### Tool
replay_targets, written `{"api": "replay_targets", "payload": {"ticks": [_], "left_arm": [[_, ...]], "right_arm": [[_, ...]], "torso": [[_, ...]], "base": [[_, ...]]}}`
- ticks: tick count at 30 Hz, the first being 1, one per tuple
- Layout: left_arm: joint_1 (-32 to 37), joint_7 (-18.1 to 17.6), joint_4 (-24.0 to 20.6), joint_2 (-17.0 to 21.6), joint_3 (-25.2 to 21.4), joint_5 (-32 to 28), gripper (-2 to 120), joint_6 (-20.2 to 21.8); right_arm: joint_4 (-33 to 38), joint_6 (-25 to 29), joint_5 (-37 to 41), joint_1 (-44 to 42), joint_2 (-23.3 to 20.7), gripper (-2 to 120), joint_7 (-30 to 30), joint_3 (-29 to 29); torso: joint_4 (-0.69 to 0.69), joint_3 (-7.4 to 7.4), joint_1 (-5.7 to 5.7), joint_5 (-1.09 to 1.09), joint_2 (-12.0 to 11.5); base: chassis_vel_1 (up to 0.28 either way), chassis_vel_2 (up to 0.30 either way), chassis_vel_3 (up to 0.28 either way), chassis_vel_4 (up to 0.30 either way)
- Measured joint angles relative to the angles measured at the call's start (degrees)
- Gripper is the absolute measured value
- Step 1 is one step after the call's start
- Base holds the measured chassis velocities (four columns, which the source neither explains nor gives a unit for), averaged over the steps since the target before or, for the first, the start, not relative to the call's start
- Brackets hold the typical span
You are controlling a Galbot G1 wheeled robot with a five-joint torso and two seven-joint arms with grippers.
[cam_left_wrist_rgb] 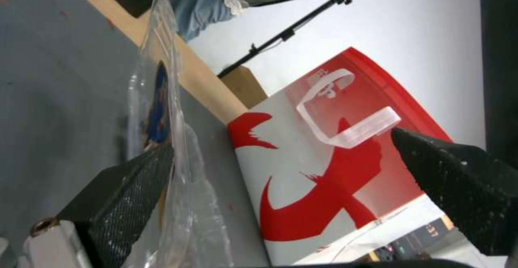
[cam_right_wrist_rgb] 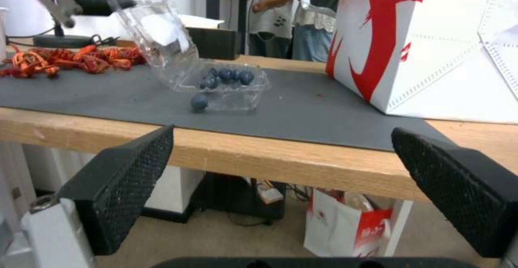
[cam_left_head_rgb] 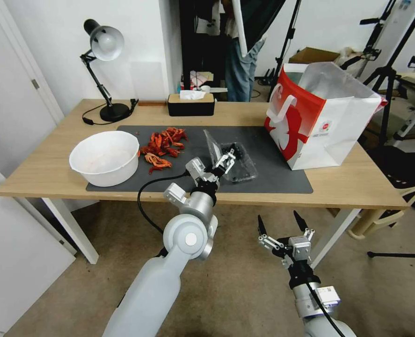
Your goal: Close the takeout container lid, then place the container into the takeout bag.
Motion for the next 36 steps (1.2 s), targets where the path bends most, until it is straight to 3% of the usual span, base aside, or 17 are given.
{"api": "replay_targets", "payload": {"ticks": [9,15,25,33,36], "left_arm": [[-4.51,0.3,3.2,-0.67,1.43,-4.48,100,1.42],[-8.57,0.34,7.32,-3.82,2.9,-6.36,100,1.58],[-11.61,1.26,12.14,-5.76,4.17,-7.75,99,2.06],[-13.38,1.35,16.38,-7.11,4.53,-7.76,73,2.64],[-13.74,0.09,16.94,-6.76,4.55,-7.76,57,4.19]], "right_arm": [[0.01,-0.1,-0.27,0.08,0.12,100,0.32,0.15],[-0.11,-0.16,-0.31,0.04,0.18,100,0.45,0.5],[-0.79,-0.11,-0.55,0.33,0.57,100,0.5,0.43],[-0.95,-0.1,-0.44,0.87,0.47,100,0.5,0.35],[-0.94,-0.1,-0.32,1.0,0.41,100,0.49,0.38]], "torso": [[0.0,0.0,0.01,0.0,0.0],[0.0,0.0,0.01,0.0,0.0],[0.0,0.0,0.01,0.0,0.0],[0.0,0.0,0.01,0.0,0.0],[0.0,0.0,0.0,0.0,0.01]], "base": [[0.0,0.0,0.0,0.0],[0.0,0.0,0.0,0.0],[0.0,0.0,0.0,0.0],[0.0,0.0,0.0,0.0],[0.0,0.0,0.0,0.0]]}}
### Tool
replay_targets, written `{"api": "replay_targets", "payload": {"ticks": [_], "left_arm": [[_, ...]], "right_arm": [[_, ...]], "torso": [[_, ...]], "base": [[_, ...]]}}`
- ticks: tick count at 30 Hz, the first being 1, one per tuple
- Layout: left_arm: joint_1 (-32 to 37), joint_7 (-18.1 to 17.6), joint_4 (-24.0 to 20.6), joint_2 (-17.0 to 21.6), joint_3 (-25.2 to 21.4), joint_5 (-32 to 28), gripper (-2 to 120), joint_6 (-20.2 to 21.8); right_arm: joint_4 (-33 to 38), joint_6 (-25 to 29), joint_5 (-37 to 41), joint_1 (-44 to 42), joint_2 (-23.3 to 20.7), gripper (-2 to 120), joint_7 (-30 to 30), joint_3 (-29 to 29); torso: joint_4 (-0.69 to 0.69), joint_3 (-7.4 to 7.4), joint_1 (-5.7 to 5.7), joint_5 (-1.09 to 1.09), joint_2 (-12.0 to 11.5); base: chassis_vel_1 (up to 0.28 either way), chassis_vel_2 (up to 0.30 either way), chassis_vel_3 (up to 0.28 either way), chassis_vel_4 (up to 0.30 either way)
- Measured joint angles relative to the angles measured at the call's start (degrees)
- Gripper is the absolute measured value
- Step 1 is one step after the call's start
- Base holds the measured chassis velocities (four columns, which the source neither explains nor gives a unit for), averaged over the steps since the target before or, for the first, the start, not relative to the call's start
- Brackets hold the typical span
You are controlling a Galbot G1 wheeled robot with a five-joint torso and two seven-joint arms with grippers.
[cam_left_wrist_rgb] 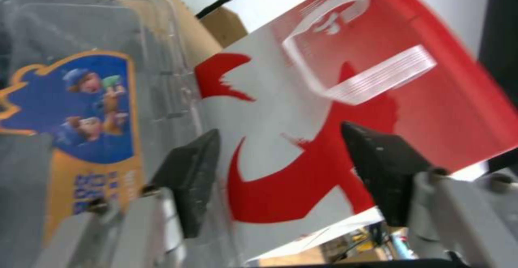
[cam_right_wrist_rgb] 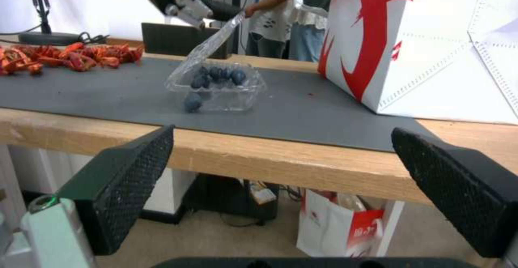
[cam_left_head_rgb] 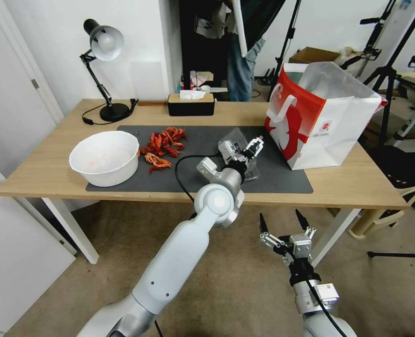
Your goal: Close the takeout container lid, then place the container into the takeout bag.
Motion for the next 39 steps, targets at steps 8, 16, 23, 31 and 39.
{"api": "replay_targets", "payload": {"ticks": [8,16,23,31,39], "left_arm": [[0.22,-3.71,0.52,0.14,0.06,-0.22,31,3.29],[0.44,-4.99,0.91,0.45,-0.03,-0.38,3,4.02],[0.8,-6.1,0.76,0.99,0.11,-0.2,0,5.37],[1.09,-6.24,0.39,1.78,0.08,-0.02,0,5.62],[1.66,-6.24,-0.19,3.11,0.07,-0.02,0,5.87]], "right_arm": [[-0.03,-0.02,0.01,0.25,0.14,100,-0.04,-0.16],[0.29,-0.21,0.48,0.7,-0.06,100,-0.1,-0.03],[1.54,-1.53,2.84,2.21,-0.64,100,-0.14,0.49],[4.97,-6.99,17.21,6.99,-2.97,100,-0.23,2.22],[8.96,-18.01,44.76,13.25,-5.26,100,3.33,6.04]], "torso": [[0.0,0.0,0.0,0.0,0.0],[-0.01,0.0,0.0,0.0,0.0],[0.0,0.0,0.0,0.0,0.0],[0.0,0.0,0.0,0.0,0.0],[0.0,0.0,0.01,-0.01,0.0]], "base": [[0.0,0.0,0.0,0.0],[0.0,0.0,0.0,0.0],[0.0,0.0,0.0,0.0],[0.0,0.0,0.0,0.0],[0.0,0.0,0.0,0.0]]}}
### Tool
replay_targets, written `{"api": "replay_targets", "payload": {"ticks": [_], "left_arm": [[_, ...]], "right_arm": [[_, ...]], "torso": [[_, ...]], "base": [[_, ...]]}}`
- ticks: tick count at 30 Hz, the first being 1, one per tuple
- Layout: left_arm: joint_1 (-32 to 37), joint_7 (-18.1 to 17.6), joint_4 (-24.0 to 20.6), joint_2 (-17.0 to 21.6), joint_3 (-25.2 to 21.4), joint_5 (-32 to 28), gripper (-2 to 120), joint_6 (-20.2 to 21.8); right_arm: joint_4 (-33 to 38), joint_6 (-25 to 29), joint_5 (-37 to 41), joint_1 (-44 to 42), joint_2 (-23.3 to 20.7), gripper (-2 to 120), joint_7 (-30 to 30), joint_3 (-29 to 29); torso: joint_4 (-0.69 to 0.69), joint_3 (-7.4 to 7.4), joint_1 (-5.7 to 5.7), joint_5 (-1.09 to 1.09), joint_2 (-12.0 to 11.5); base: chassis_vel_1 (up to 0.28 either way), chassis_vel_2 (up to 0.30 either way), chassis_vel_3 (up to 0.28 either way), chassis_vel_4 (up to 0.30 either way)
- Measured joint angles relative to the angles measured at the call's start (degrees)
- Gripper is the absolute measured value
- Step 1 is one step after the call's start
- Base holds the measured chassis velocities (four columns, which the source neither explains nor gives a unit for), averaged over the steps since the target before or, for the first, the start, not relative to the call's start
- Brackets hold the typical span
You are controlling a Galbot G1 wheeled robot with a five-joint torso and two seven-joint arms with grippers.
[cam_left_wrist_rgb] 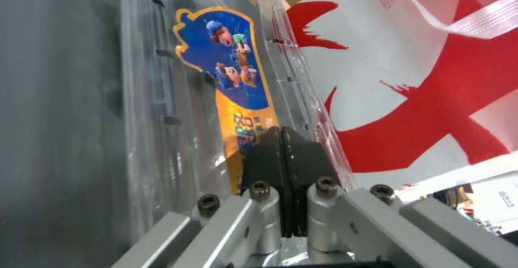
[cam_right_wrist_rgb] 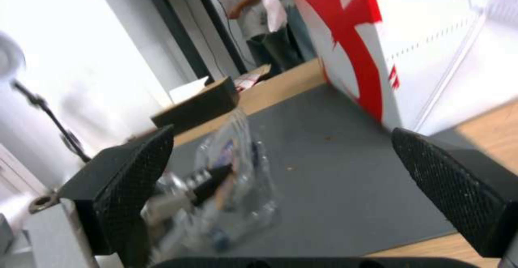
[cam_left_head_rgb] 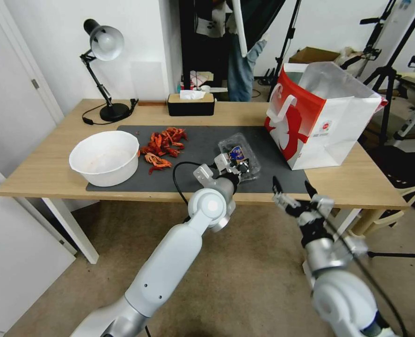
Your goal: Close the takeout container lid, then place the container into the takeout bag.
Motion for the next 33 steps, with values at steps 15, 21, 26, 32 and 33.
{"api": "replay_targets", "payload": {"ticks": [15,21,26,32,33], "left_arm": [[-1.15,0.07,0.79,0.46,0.63,-0.45,0,0.12],[-0.81,0.09,0.63,0.73,0.59,-0.47,0,0.08],[-0.45,0.15,0.18,1.04,0.6,-0.47,0,0.04],[-0.1,0.3,-0.11,1.4,0.55,-0.47,0,-0.01],[0.0,0.32,-0.22,1.43,0.54,-0.47,0,-0.01]], "right_arm": [[-9.61,-8.75,25.09,17.32,-3.88,100,0.59,-2.08],[-14.69,-12.02,27.52,25.76,-3.74,100,0.16,-6.19],[-18.65,-14.73,27.25,31.78,-3.7,100,0.34,-9.76],[-23.87,-16.77,26.39,37.9,-3.63,100,0.43,-13.03],[-24.83,-17.3,26.11,38.94,-3.56,100,0.48,-13.53]], "torso": [[0.0,0.01,0.0,0.01,-0.01],[0.0,0.01,0.01,0.0,-0.01],[0.0,0.01,0.0,0.0,-0.01],[0.0,0.01,0.01,0.0,-0.01],[-0.01,0.0,0.01,0.0,-0.01]], "base": [[0.0,0.0,0.0,0.0],[0.0,0.0,0.0,0.0],[0.0,0.0,0.0,0.0],[0.0,0.0,0.0,0.0],[0.0,0.0,0.0,0.0]]}}
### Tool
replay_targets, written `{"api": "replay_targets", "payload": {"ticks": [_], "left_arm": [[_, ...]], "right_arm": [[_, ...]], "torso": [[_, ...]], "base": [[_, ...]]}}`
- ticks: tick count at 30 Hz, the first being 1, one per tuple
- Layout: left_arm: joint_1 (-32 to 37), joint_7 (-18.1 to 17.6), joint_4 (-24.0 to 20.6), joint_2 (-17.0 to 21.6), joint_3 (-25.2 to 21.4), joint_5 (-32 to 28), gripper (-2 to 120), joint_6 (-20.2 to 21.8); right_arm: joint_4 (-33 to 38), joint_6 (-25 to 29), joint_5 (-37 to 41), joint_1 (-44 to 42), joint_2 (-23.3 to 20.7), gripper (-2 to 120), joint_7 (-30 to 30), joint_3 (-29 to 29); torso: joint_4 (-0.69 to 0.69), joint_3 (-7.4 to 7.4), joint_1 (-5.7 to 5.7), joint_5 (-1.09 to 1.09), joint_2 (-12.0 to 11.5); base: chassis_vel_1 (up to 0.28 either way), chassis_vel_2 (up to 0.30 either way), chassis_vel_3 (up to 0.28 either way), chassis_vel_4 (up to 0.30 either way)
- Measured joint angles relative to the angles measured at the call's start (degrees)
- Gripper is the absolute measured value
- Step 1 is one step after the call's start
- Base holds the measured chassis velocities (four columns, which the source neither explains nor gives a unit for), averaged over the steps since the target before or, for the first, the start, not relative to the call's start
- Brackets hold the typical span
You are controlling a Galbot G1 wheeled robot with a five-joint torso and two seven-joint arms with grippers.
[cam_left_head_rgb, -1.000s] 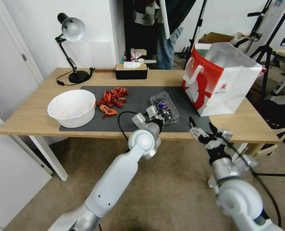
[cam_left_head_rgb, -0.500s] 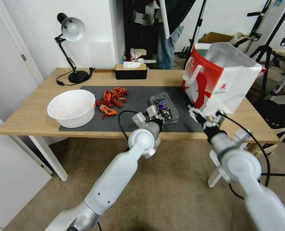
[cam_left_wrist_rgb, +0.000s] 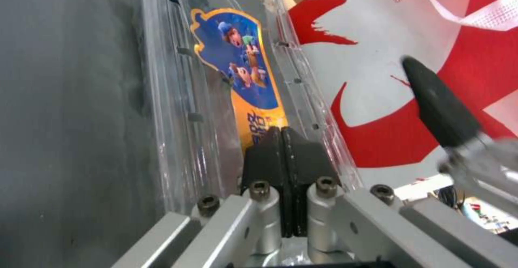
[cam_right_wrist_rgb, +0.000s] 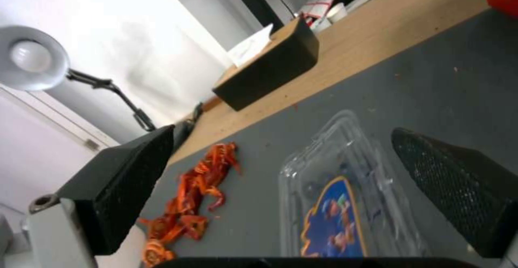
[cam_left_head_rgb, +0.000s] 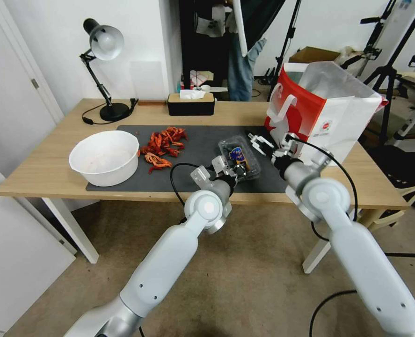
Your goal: Close the takeout container lid, then place the container into the takeout bag.
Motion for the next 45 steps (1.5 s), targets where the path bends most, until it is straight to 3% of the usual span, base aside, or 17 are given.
{"api": "replay_targets", "payload": {"ticks": [3,10,17,45], "left_arm": [[0.07,0.02,-0.07,0.02,0.0,0.01,0,0.0],[0.29,0.34,-0.29,0.21,-0.1,0.04,0,0.01],[0.32,0.45,-0.32,0.28,-0.1,0.06,0,0.01],[0.25,0.72,0.21,-0.56,0.52,0.29,0,-0.23]], "right_arm": [[-0.72,-0.42,-0.37,0.78,0.07,100,0.07,-0.4],[-6.36,-8.8,-5.3,6.24,0.62,100,1.84,-3.38],[-9.03,-14.51,-4.38,8.94,1.45,100,3.68,-4.37],[-15.6,-20.62,5.85,11.72,3.64,98,8.36,-4.73]], "torso": [[0.0,0.0,0.0,0.0,0.0],[0.0,0.0,-0.01,0.0,0.0],[0.0,0.0,0.0,0.0,0.0],[0.0,-0.01,-0.01,0.0,0.0]], "base": [[0.0,0.0,0.0,0.0],[0.0,0.0,0.0,0.0],[0.0,0.0,0.0,0.0],[0.0,0.0,0.0,0.0]]}}
